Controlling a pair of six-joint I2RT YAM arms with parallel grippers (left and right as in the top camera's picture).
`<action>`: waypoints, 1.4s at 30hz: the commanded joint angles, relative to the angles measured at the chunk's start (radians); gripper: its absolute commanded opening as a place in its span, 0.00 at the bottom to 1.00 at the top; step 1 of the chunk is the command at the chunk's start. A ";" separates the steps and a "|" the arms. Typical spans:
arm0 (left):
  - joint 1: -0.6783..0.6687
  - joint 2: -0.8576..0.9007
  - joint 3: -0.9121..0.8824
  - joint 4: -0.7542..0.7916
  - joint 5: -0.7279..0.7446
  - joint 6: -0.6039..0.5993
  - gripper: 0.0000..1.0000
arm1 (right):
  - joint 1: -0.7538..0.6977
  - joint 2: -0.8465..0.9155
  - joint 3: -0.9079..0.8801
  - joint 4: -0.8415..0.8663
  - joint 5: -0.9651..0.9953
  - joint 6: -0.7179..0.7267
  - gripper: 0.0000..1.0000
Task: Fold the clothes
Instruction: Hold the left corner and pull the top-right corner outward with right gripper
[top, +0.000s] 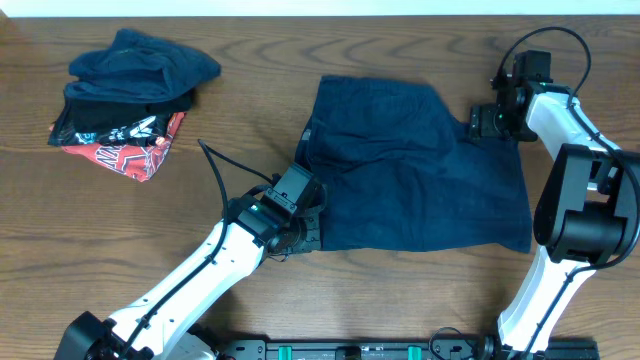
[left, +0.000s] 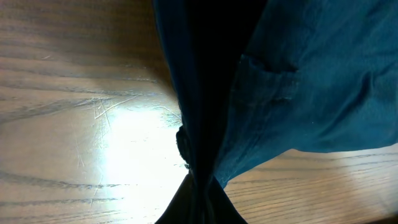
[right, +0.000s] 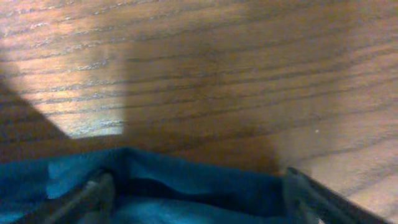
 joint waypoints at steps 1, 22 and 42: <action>0.005 0.002 0.006 -0.004 -0.013 0.016 0.06 | -0.006 0.007 0.000 -0.002 0.011 0.010 0.69; 0.005 0.002 0.006 -0.004 -0.013 0.016 0.06 | -0.011 -0.090 0.017 -0.012 0.116 0.096 0.01; 0.005 0.002 0.006 -0.007 -0.013 0.016 0.06 | -0.018 -0.121 -0.014 -0.121 0.134 0.103 0.38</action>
